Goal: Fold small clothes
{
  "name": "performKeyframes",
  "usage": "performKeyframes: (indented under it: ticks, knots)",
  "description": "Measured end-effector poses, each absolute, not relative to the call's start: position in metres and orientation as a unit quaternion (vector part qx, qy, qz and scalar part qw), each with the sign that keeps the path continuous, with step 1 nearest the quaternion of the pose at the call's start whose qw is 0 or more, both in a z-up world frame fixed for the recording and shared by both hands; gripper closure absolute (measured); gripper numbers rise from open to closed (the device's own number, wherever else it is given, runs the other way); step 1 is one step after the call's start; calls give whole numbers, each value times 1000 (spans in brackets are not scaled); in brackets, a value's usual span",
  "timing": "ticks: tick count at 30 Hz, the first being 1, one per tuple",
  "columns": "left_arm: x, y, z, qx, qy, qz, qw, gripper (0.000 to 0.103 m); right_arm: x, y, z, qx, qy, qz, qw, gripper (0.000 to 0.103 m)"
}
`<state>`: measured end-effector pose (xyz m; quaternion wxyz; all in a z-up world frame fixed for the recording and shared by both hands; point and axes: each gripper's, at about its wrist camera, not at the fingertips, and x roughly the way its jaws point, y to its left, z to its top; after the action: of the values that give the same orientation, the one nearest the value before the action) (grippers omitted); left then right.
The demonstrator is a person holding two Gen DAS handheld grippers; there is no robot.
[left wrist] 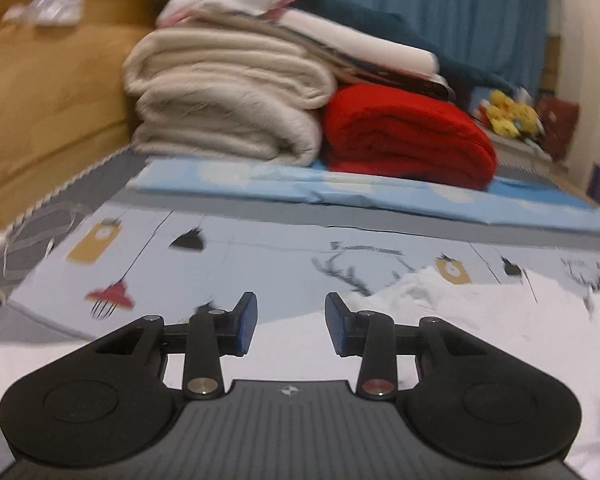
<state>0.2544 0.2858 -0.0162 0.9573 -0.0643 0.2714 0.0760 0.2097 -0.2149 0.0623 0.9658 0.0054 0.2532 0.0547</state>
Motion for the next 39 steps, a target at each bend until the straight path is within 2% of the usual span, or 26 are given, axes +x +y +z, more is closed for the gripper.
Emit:
performKeyframes:
  ticks: [6, 9, 10, 11, 14, 17, 20, 22, 23, 24, 28, 34, 36, 38, 39]
  knots:
    - [236, 366, -40, -149, 311, 165, 924, 61, 270, -181, 70, 17, 209, 107, 972, 53]
    - [221, 403, -56, -165, 332, 216, 903, 61, 281, -174, 43, 23, 235, 122, 964, 64]
    - [217, 415, -61, -168, 339, 230, 897, 60, 288, -170, 36, 23, 264, 117, 957, 71]
    - [214, 427, -66, -174, 347, 244, 889, 60, 296, -169, 32, 37, 290, 117, 949, 73]
    - [202, 465, -86, -242, 371, 271, 854, 53, 307, -168, 33, 64, 299, 143, 941, 73]
    - [191, 494, -102, -312, 384, 307, 813, 53, 309, -163, 38, 23, 274, 150, 950, 73]
    - [189, 509, -109, -355, 378, 332, 788, 54, 315, -164, 36, 10, 279, 149, 949, 73]
    - [193, 511, -107, -351, 374, 348, 785, 61, 318, -170, 32, 17, 289, 144, 946, 73]
    - [195, 510, -105, -341, 374, 356, 785, 87, 319, -173, 31, 19, 294, 140, 945, 73]
    - [199, 508, -103, -336, 376, 359, 786, 99, 318, -175, 30, 19, 295, 138, 945, 73]
    - [213, 480, -73, -287, 350, 370, 811, 99, 308, -186, 36, 5, 288, 129, 949, 73]
    - [230, 383, -13, -210, 284, 285, 891, 99, 286, -217, 37, 6, 289, 107, 951, 73]
    - [234, 346, 0, -193, 272, 250, 909, 99, 279, -227, 34, 14, 299, 98, 949, 79]
    - [238, 310, 8, -195, 262, 219, 920, 99, 272, -233, 30, 21, 309, 94, 946, 90]
    - [244, 285, 10, -198, 255, 198, 926, 99, 268, -235, 28, 24, 313, 90, 945, 92]
